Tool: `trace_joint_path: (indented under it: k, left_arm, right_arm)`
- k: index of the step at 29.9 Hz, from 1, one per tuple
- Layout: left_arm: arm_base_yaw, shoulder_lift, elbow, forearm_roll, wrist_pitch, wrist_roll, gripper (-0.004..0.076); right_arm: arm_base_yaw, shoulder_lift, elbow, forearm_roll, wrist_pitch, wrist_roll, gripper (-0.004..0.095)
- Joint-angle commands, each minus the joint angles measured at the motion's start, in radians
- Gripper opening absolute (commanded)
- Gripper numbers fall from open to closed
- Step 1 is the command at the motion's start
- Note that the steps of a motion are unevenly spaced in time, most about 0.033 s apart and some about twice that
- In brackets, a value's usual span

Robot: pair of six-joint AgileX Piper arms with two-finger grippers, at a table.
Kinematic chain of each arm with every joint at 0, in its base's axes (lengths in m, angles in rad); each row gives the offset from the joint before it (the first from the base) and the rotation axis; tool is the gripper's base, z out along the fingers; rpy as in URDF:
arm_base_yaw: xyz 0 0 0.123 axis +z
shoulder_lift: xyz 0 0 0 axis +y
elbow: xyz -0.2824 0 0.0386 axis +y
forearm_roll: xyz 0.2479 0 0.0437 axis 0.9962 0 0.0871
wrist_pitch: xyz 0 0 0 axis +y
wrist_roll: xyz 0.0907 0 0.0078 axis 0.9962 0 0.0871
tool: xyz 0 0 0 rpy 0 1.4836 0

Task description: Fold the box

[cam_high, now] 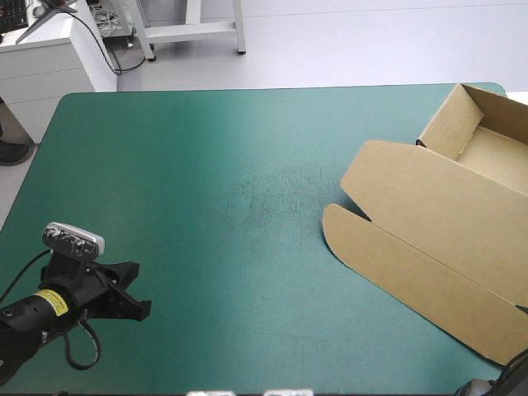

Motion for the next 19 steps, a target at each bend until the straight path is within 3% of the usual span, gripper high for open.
trace_joint_path:
  k: [1, 4, 11, 13, 19]
  left_arm:
    - [-0.004, 0.001, -0.026, -0.018, -0.052, -0.002, -0.0008]
    - [-0.004, 0.001, -0.026, -0.018, -0.052, -0.002, -0.0008]
    - [-0.004, 0.001, -0.026, -0.018, -0.035, -0.002, -0.0008]
    - [-0.004, 0.001, -0.026, -0.015, -0.035, -0.002, -0.0008]
    - [-0.004, 0.001, -0.026, -0.014, -0.035, -0.002, -0.0008]
  right_arm:
    - [-0.007, -0.055, -0.027, 0.025, -0.005, -0.024, 0.0032]
    - [-0.007, -0.055, -0.027, 0.052, 0.010, -0.062, 0.0191]
    - [-0.007, -0.055, -0.027, 0.085, 0.010, -0.088, 0.0872]
    - [-0.007, -0.064, -0.027, 0.085, 0.010, -0.078, 0.0939]
    - [-0.007, -0.139, -0.027, 0.151, 0.010, -0.078, 0.0845]
